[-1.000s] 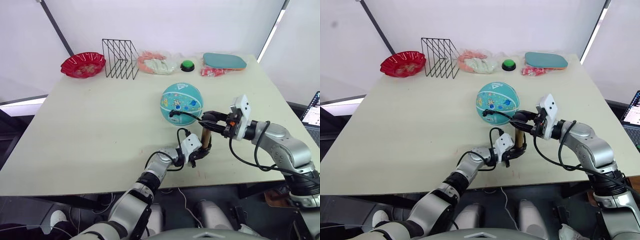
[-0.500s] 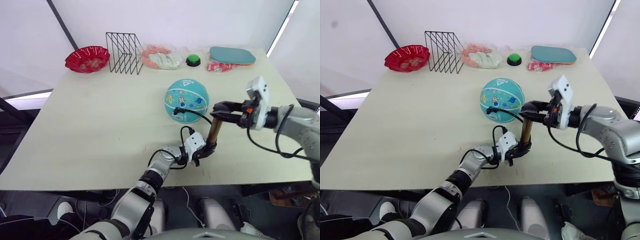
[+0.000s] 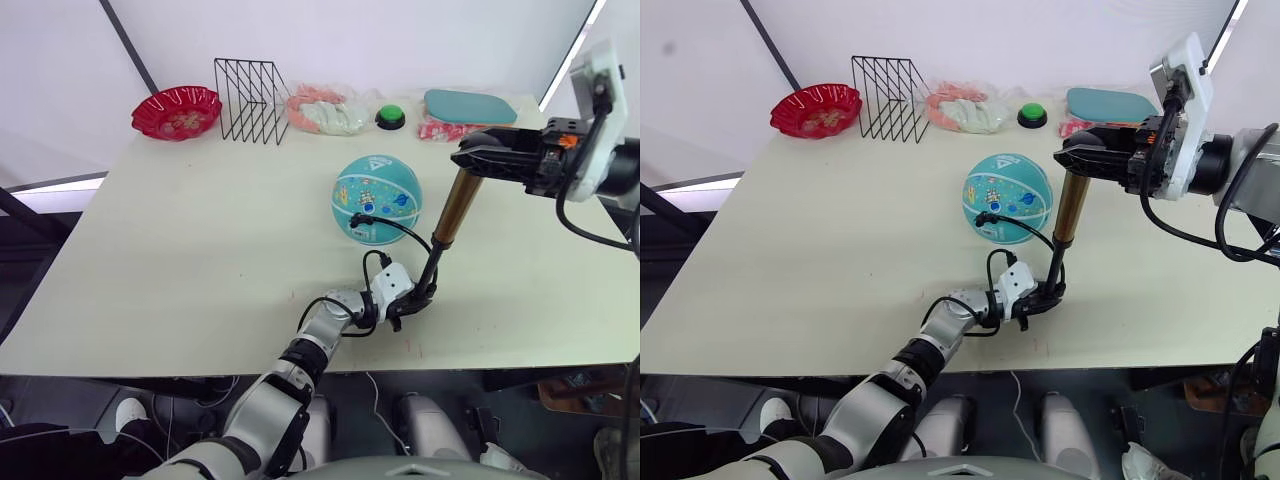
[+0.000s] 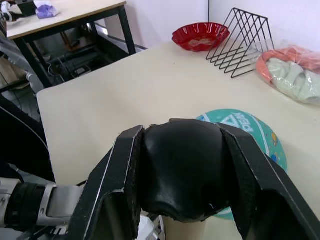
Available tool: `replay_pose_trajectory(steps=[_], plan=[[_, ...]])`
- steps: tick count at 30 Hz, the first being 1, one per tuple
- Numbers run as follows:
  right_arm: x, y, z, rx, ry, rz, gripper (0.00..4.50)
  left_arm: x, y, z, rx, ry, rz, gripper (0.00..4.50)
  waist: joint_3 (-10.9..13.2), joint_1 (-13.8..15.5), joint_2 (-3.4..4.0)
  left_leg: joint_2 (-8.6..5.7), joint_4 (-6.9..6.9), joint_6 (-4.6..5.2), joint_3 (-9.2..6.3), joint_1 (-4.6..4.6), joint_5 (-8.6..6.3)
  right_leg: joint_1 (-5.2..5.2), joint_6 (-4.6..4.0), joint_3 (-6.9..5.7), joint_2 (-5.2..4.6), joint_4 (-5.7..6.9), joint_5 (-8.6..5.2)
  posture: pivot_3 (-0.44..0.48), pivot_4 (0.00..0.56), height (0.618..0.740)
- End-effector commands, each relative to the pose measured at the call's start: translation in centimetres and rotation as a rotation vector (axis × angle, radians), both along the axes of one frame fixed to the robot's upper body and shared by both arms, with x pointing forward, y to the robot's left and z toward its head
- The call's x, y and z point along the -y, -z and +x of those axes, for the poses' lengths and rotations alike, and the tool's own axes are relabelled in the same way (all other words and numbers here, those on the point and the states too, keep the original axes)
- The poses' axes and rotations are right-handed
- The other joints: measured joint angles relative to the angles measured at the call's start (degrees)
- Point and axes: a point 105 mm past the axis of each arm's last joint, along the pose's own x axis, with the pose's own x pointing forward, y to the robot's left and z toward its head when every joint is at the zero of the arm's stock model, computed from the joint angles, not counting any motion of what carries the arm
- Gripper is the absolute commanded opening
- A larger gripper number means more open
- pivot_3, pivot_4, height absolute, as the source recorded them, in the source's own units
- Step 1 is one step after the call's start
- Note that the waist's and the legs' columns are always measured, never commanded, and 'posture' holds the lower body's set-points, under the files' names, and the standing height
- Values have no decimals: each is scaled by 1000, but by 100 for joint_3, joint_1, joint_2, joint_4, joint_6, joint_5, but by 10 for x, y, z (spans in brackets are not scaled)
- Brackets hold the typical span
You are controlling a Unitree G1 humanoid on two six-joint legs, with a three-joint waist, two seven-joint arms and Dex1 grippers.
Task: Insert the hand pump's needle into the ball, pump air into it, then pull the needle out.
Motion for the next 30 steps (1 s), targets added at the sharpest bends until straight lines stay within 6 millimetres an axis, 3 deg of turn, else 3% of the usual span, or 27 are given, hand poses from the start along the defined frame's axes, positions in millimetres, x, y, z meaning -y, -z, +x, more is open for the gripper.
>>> replay_pose_trajectory(steps=[1, 10, 14, 17, 20, 22, 24, 30], plan=[[7, -4, 1, 54, 41, -9, 1636, -21, 45, -18, -155, -28, 115, 1053, -1, 0, 1, 0, 0, 0, 0, 1, 0, 1, 0, 0, 0, 0, 0, 0, 150, 740], [6, 67, 17, -80, 52, -67, 1636, -20, 44, -19, -147, -28, 113, 1053, -33, -31, -13, 5, -1, 0, 7, 44, 0, 32, 0, 2, 4, 3, -1, 0, 150, 740], [2, 130, 20, -206, 56, -82, 1636, -22, 43, -17, -146, -37, 108, 1053, -79, -59, -61, 19, -14, -1, 7, 77, -1, 53, -1, 1, 16, 3, -4, 0, 150, 740], [-1, 162, 18, -244, 49, -110, 1636, -22, 43, -18, -145, -39, 107, 1053, -98, -106, -61, 27, -18, -1, 7, 81, -1, 56, -1, 1, 24, 2, -3, 0, 150, 740], [-5, 218, 11, -372, 54, -125, 1636, -21, 42, -17, -140, -38, 109, 1053, -131, -134, -71, 26, -19, -1, 8, 90, -1, 66, -2, 2, 24, 1, -4, 0, 150, 740], [-7, 239, 4, -403, 37, -159, 1636, -21, 42, -17, -141, -37, 110, 1053, -157, -144, -94, 31, -30, -2, 2, 113, -2, 92, -8, -3, 31, 0, -8, 0, 150, 740], [-8, 245, 0, -393, 27, -175, 1636, -23, 42, -16, -142, -36, 110, 1053, -164, -154, -83, 31, -30, -3, -1, 123, -3, 96, -12, -5, 29, 0, -11, 0, 150, 740], [-6, 227, 4, -318, 29, -148, 1636, -24, 40, -14, -132, -49, 97, 1053, -165, -158, -90, 34, -70, -23, 2, 182, -15, 123, -27, -2, 27, -1, -22, 0, 150, 740]])
